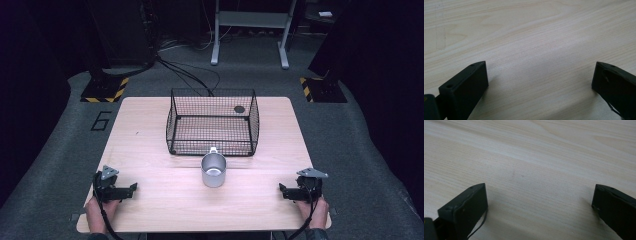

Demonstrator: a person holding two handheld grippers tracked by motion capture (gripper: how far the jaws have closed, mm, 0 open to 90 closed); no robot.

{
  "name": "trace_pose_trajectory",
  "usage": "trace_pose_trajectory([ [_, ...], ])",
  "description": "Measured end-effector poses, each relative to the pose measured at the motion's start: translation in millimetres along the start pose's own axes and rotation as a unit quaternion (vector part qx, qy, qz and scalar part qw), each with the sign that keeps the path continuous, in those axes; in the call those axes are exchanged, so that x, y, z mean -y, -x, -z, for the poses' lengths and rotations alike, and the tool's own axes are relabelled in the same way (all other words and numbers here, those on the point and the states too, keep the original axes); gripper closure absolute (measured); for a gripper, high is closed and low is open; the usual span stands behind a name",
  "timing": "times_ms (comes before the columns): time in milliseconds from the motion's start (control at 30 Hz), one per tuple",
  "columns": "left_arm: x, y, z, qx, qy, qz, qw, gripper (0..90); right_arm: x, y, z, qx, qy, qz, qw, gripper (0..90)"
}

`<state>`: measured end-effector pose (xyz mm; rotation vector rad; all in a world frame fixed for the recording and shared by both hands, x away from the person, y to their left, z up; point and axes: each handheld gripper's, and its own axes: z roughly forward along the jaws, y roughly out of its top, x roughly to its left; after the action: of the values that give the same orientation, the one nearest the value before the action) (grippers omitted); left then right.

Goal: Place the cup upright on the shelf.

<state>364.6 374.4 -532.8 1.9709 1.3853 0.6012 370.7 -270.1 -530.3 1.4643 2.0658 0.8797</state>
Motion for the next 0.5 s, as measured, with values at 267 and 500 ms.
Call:
trace_pose_trajectory([
  [267,0.0,0.2,0.0,0.001,0.000,0.001,1.0000,0.3,-0.1,-1.4,0.2,0.007,-0.001,-0.006,1.0000,0.0],
  [500,0.2,0.4,-0.4,-0.001,0.003,0.002,1.0000,0.4,-0.7,-3.2,2.1,0.013,-0.002,0.003,0.9999,0.0],
])
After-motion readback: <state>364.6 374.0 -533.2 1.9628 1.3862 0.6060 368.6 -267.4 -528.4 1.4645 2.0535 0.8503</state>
